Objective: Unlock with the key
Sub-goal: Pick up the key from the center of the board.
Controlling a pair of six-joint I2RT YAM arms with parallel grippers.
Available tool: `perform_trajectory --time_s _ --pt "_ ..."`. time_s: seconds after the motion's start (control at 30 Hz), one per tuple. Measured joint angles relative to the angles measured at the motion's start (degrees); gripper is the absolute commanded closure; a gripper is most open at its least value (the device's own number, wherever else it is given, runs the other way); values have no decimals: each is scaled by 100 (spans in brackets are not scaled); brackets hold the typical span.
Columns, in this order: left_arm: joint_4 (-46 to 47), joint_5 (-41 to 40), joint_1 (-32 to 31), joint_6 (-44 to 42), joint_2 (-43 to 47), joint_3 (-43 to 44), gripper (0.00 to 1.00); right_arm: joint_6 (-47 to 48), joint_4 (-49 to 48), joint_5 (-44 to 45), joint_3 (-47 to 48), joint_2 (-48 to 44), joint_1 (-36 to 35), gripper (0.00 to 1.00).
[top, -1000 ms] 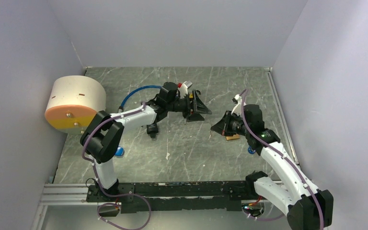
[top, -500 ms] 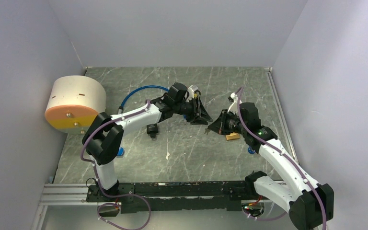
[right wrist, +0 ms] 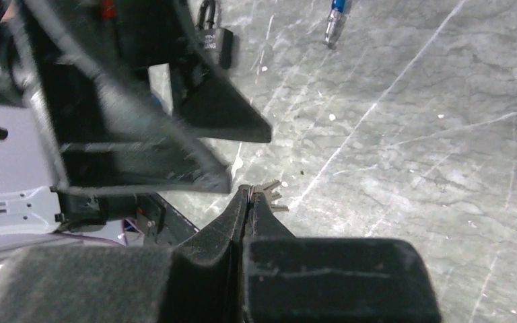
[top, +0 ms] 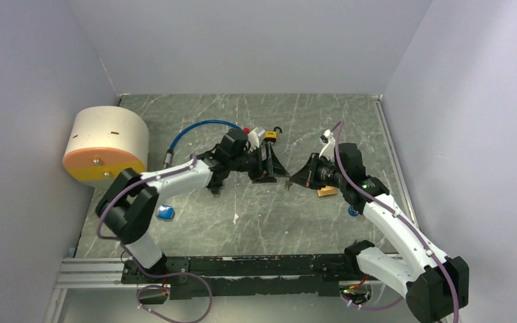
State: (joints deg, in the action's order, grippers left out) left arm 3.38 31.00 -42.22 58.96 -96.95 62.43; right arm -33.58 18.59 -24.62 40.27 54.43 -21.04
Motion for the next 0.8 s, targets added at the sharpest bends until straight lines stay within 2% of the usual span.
perform_trajectory --time_s 0.13,0.27,0.47,0.53,0.73,0.8 --pt "682 186 24 -964 778 -629 27 -164 70 -221 227 140 2 100" --pt "1001 756 13 -2024 1248 -673 27 -291 105 -588 522 212 4 100" --pt "501 1432 4 -3327 1296 -365 33 -407 170 -1388 944 297 2 100" --pt "289 1554 0 -3622 1244 -210 44 -420 225 -1600 1054 310 -2 100" --pt "-85 1958 -11 -4017 1086 192 92 -437 391 -1838 1279 382 -2 100" --pt "-179 2044 -20 -4044 1086 219 97 -442 463 -1856 1292 407 7 100"
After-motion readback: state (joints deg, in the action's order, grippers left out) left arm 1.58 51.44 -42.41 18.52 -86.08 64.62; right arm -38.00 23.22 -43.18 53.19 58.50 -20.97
